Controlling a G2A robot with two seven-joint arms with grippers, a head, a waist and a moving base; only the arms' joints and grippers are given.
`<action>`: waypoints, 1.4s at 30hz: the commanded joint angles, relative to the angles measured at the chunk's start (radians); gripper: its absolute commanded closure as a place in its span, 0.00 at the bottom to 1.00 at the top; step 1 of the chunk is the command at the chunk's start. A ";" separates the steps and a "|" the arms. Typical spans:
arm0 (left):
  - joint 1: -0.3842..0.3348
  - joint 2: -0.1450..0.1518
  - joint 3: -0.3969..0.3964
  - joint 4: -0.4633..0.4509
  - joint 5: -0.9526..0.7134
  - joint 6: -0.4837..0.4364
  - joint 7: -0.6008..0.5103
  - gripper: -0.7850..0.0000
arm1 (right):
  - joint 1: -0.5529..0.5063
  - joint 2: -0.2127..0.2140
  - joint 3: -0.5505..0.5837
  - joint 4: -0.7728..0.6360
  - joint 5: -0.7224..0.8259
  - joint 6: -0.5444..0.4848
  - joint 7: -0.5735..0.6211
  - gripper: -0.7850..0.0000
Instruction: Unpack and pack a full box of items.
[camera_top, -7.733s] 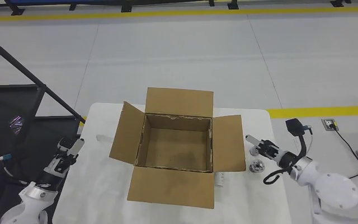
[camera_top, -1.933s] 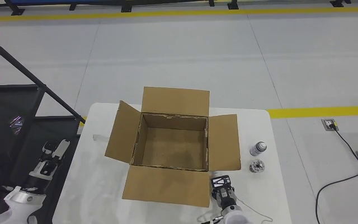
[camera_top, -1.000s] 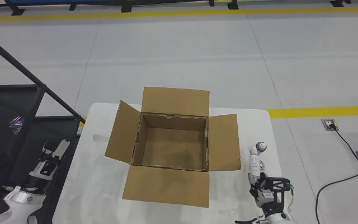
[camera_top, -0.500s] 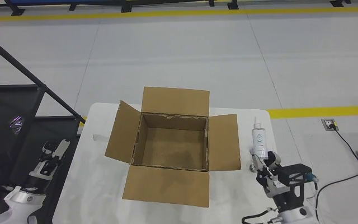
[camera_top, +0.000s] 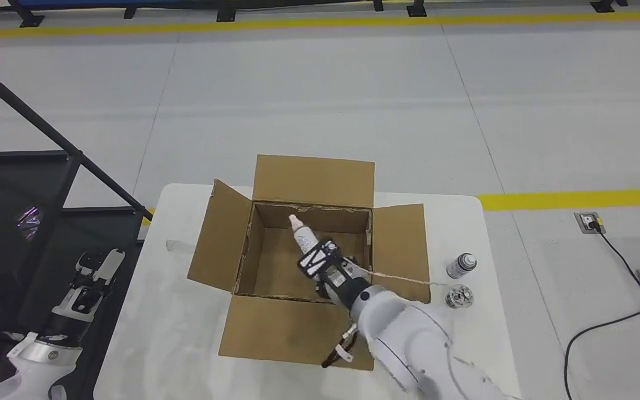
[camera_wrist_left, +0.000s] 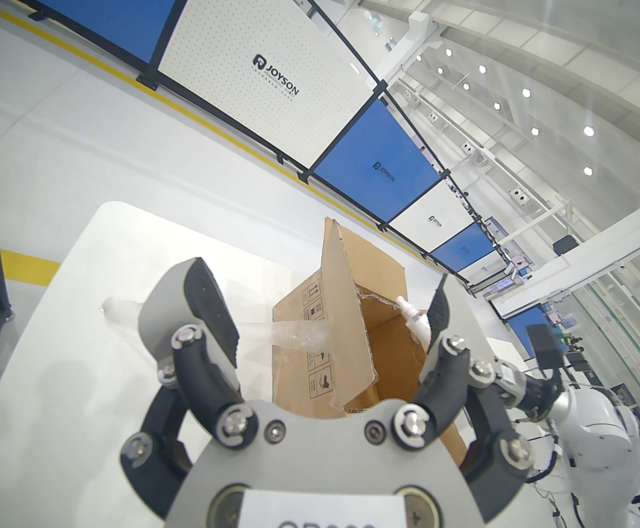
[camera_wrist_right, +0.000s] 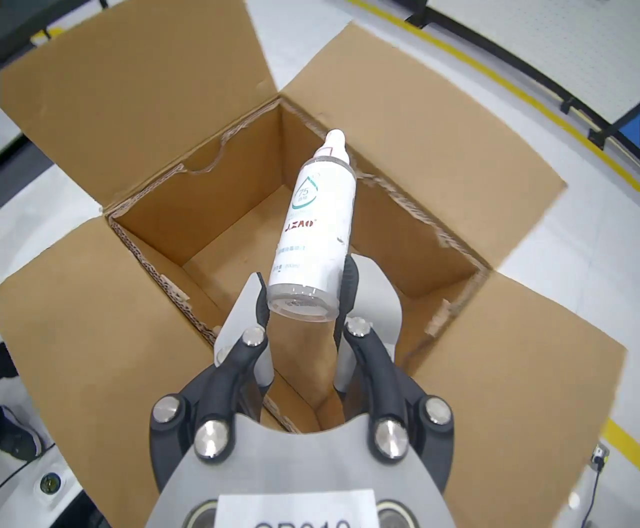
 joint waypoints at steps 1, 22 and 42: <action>0.000 0.000 0.000 0.000 0.000 0.000 0.000 0.00 | 0.087 -0.028 -0.077 0.092 0.008 0.020 0.035 1.00; 0.007 0.001 0.010 -0.022 0.024 0.025 0.017 0.00 | 0.208 -0.093 -0.117 0.347 0.101 0.019 0.048 1.00; 0.025 0.003 0.006 -0.022 0.032 0.032 0.032 0.00 | 0.474 -0.240 -0.198 0.925 0.343 -0.146 -0.034 1.00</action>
